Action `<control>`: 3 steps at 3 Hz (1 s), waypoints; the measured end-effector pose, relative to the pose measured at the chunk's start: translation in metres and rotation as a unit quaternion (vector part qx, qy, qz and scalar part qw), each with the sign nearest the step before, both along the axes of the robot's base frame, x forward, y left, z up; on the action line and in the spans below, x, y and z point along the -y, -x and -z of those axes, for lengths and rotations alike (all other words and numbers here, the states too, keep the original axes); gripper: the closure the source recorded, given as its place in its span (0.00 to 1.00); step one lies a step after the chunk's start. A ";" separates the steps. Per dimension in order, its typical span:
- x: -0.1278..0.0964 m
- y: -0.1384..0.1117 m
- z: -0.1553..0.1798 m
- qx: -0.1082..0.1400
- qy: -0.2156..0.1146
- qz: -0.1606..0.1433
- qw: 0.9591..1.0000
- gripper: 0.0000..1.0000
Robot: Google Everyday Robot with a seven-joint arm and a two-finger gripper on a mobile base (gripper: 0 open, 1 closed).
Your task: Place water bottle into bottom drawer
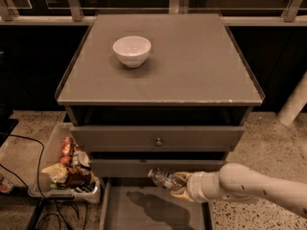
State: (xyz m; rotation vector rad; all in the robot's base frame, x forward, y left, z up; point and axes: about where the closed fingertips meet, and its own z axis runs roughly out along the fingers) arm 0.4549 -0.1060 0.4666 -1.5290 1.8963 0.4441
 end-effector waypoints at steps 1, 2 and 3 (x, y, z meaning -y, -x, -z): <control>-0.001 0.002 0.048 0.014 0.015 -0.006 1.000 1.00; 0.002 0.002 0.086 0.038 0.009 -0.017 0.999 1.00; 0.009 -0.006 0.125 0.028 -0.004 -0.025 0.999 1.00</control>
Offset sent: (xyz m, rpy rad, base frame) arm 0.0021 -0.0135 -0.1312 -0.0001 -0.1433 0.0508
